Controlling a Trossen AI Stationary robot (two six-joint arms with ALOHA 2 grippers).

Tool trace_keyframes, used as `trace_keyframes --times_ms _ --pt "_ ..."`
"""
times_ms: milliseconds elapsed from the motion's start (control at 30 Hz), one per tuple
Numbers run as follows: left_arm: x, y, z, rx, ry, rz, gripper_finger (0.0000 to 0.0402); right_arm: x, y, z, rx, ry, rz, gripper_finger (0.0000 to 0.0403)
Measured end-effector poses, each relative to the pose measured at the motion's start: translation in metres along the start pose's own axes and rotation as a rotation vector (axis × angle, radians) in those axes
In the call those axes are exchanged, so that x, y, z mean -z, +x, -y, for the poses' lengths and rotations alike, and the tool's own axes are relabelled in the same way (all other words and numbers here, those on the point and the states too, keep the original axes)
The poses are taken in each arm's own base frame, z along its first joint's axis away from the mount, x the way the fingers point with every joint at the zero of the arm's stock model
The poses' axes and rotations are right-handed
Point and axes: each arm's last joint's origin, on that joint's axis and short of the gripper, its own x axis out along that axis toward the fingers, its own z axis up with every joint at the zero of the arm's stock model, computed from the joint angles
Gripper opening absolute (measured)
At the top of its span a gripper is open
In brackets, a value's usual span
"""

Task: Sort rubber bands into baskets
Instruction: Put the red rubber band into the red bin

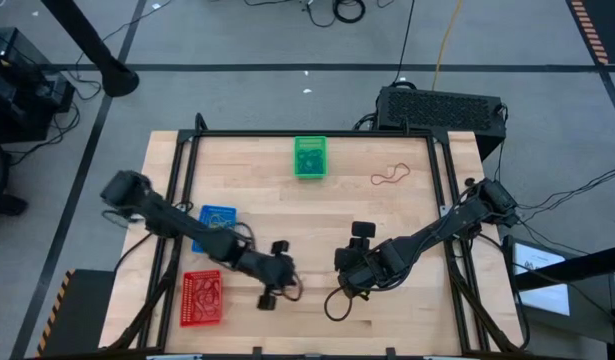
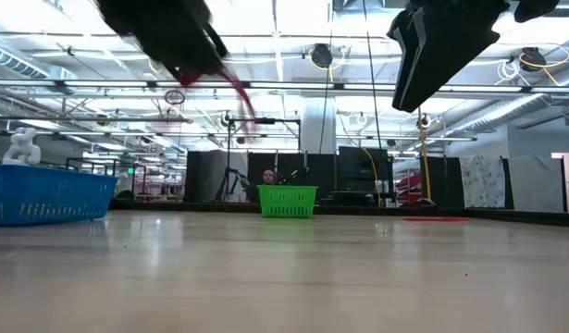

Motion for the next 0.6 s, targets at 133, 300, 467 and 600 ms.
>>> trace_keyframes --times_ms 133,300,467,600 --pt "0.002 -0.045 0.015 0.033 -0.047 -0.044 0.0001 0.000 0.000 0.000 -0.002 0.002 0.004 0.0139" --pt "0.015 -0.101 0.028 0.062 -0.198 -0.138 0.0001 -0.001 0.000 0.000 -0.003 0.001 0.005 0.0139" --pt "0.039 -0.142 0.036 0.018 -0.409 -0.280 0.0000 -0.001 0.000 -0.001 -0.007 0.000 0.014 0.0139" --pt "0.061 -0.157 0.042 -0.085 -0.542 -0.422 0.0000 -0.003 0.000 -0.001 -0.013 -0.006 0.025 0.0139"
